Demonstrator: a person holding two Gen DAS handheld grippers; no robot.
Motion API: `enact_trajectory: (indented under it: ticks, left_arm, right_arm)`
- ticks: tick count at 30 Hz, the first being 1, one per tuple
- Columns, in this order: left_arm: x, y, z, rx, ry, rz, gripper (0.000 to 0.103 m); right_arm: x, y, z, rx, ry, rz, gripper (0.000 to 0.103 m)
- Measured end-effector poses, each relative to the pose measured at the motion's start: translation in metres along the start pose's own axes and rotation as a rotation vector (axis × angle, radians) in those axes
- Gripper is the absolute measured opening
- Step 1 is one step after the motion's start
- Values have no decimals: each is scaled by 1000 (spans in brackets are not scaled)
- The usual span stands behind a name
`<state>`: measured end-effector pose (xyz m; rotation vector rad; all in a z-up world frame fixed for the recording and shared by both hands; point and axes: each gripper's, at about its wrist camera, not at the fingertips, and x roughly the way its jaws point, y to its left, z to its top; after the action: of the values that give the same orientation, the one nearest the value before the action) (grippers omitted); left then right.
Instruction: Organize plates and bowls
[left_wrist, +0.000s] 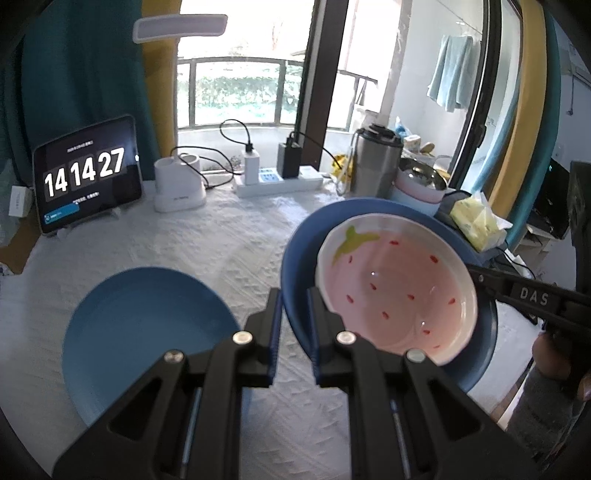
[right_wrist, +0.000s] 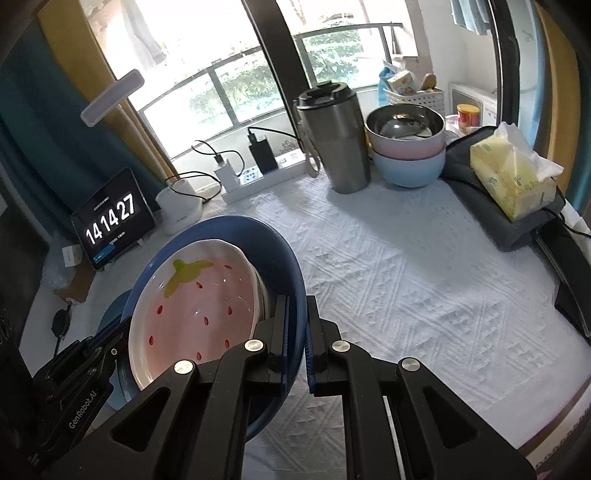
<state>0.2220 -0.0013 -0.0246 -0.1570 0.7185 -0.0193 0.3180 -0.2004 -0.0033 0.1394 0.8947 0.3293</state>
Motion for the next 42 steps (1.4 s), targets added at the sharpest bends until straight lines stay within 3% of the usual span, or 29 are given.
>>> enact_trajectory:
  ticks: [23, 42]
  left_arm:
    - [-35, 79, -1, -98, -46, 44, 12]
    - [-52, 159, -20, -179, -32, 107, 12]
  right_arm:
    - [11, 90, 6, -117, -1, 35, 10]
    - [51, 170, -15, -166, 79, 92, 10]
